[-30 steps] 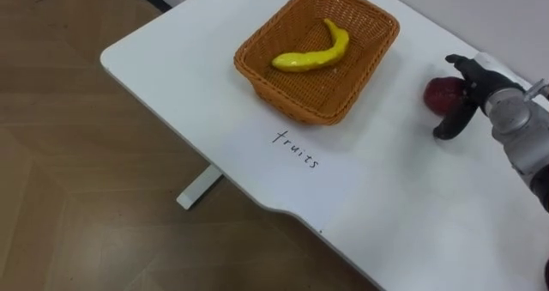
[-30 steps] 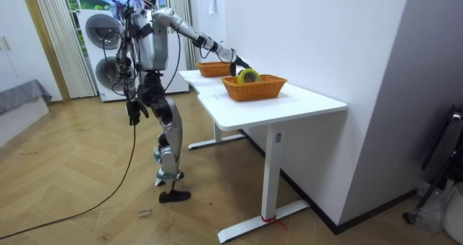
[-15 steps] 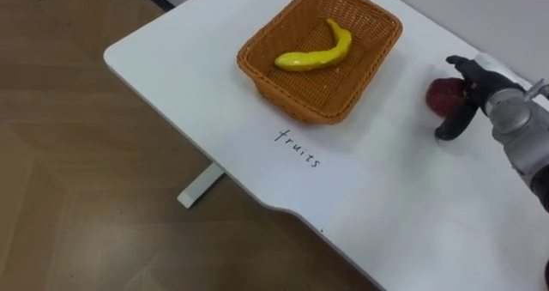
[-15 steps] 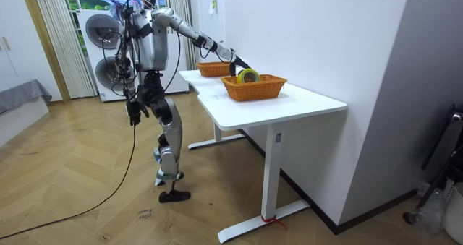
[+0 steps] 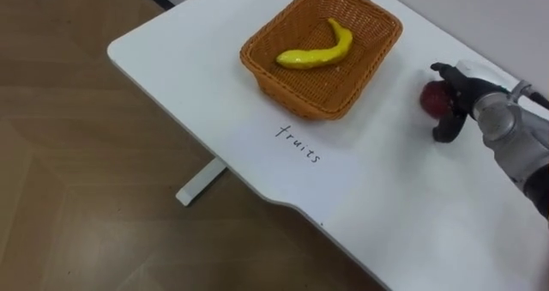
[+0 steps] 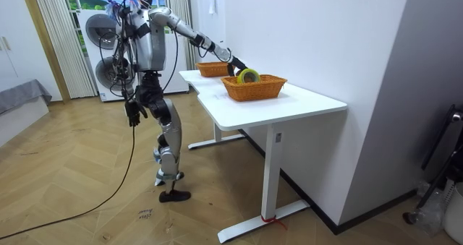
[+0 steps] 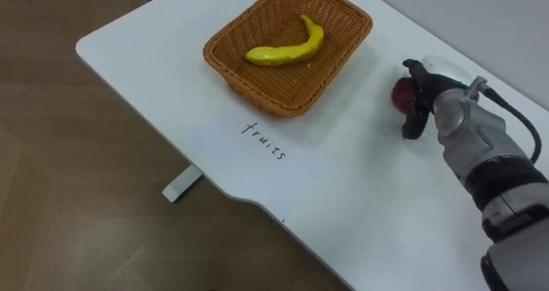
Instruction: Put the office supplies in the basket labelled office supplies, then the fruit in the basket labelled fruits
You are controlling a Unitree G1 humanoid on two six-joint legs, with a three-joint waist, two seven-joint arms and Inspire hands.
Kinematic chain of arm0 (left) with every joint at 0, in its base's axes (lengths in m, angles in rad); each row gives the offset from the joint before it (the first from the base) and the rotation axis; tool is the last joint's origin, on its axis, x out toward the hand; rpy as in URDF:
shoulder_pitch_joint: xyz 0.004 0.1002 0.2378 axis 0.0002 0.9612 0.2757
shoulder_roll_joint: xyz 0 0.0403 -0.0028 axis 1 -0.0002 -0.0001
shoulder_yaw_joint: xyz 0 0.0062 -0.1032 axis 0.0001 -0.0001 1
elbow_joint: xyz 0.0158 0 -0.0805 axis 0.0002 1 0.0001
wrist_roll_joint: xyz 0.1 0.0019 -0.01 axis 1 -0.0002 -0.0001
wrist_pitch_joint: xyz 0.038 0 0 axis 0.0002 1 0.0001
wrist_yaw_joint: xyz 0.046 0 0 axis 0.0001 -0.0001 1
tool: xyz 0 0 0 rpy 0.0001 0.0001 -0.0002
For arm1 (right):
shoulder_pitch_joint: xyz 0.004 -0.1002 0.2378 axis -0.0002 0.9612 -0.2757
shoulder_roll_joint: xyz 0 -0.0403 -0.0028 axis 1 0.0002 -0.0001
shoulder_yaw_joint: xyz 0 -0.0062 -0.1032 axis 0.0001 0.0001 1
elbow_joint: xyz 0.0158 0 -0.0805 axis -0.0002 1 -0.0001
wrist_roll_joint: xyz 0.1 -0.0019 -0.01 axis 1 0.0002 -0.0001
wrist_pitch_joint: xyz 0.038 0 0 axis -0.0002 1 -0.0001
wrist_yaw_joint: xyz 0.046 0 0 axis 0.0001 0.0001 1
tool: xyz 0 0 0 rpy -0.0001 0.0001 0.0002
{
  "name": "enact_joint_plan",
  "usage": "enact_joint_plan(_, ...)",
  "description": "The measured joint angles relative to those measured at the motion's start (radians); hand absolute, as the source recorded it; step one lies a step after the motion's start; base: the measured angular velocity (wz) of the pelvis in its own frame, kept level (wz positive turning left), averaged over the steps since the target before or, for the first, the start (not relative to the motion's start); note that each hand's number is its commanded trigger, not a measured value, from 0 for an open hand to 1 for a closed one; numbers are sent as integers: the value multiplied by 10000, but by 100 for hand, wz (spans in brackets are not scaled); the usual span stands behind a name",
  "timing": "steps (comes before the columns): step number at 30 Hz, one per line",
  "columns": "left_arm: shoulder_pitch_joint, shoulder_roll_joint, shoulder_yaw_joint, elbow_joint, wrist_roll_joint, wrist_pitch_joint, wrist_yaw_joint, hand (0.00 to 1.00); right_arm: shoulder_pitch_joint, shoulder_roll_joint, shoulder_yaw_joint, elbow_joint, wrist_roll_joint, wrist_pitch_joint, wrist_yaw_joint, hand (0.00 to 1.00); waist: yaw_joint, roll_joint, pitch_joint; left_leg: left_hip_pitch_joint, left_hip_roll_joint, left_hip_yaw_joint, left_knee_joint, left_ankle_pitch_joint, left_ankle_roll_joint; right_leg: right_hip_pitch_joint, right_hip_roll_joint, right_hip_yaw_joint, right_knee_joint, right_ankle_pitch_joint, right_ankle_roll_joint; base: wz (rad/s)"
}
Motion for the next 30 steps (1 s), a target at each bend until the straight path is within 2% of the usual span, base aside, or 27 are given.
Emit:
enact_joint_plan(7,-2,8,0,23,1,-175,-18,0,3,-4,64,17,-216,-55,0,0,103,-6,3,-12,9,-4,2,11,-14,-9,23,-3,-7,3,-9,0)
enact_joint_plan(8,-1,8,0,42,2,-181,-36,0,16,-5,64,18,-215,-55,0,5,106,-4,5,3,11,-10,1,14,-19,6,23,-2,-9,3,-10,0)
enact_joint_plan(9,-1,7,0,105,6,-186,-71,0,46,-7,66,18,-216,-54,0,55,133,-1,7,33,11,-13,-6,14,-23,24,21,3,-10,3,-10,0)
enact_joint_plan(10,3,7,0,138,10,-186,-102,0,51,-20,65,17,-218,-55,0,95,148,-1,8,36,11,-13,-9,14,-23,26,22,3,-12,3,-11,0)
enact_joint_plan(11,-1,7,0,179,12,-207,-159,0,53,-34,65,18,-221,-55,0,100,165,0,11,35,11,-14,-10,14,-23,25,22,3,-15,3,-11,0)
enact_joint_plan(20,-14,6,-105,202,16,-305,-165,0,65,-204,153,-55,-330,-138,175,100,204,-6,27,3,-17,-42,-10,15,-24,19,21,29,-32,-24,-53,0)
enact_joint_plan(25,-16,12,-102,227,19,-323,-175,0,51,-266,136,-64,-580,-164,83,100,228,-51,91,5,-11,-64,-20,29,-33,28,19,16,-49,-44,-81,0)
enact_joint_plan(30,-42,10,-108,265,20,-341,-210,0,62,-266,140,-72,-579,-156,88,100,226,-64,97,1,-9,-84,-20,26,-3,33,24,11,-47,-45,-81,0)
